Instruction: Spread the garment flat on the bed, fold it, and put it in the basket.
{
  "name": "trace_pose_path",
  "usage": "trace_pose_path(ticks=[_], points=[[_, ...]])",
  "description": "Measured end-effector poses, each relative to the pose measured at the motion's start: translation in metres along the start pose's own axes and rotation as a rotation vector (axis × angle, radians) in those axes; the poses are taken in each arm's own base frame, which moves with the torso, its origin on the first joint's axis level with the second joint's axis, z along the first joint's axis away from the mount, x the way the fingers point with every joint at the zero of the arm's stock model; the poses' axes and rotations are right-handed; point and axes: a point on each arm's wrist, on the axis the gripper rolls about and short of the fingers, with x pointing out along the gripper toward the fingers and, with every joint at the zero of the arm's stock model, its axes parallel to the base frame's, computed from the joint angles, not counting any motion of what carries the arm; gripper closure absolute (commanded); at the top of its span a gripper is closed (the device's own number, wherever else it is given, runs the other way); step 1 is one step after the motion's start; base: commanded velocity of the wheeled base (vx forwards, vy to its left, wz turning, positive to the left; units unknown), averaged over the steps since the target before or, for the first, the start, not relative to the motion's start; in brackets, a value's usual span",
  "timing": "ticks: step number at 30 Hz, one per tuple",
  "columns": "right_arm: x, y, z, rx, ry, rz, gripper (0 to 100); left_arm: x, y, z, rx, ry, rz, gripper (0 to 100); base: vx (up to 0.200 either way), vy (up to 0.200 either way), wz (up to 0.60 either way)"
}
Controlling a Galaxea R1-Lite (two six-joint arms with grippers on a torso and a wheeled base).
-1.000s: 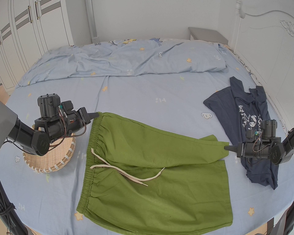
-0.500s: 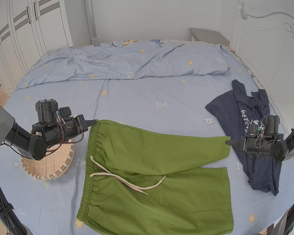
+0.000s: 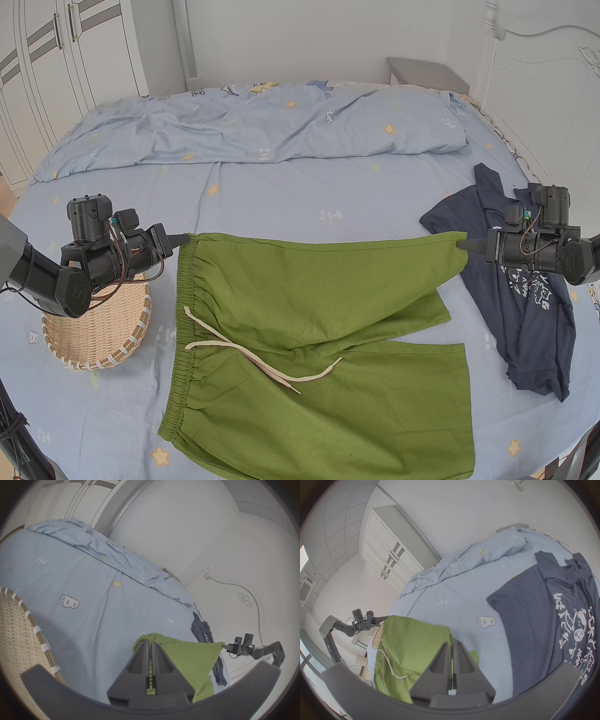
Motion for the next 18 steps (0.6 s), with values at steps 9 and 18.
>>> trace_pose_path(ticks=[9, 18], points=[[0.0, 0.021, 0.02, -0.059, -0.047, 0.039, 100, 0.001, 0.005, 0.001, 0.0, -0.008, 0.008, 100, 0.0, 0.0, 0.0], [0.025, 0.006, 0.044, -0.085, -0.089, 0.018, 100, -0.001, 0.018, 0.001, 0.021, -0.023, 0.034, 100, 0.0, 0.0, 0.0]])
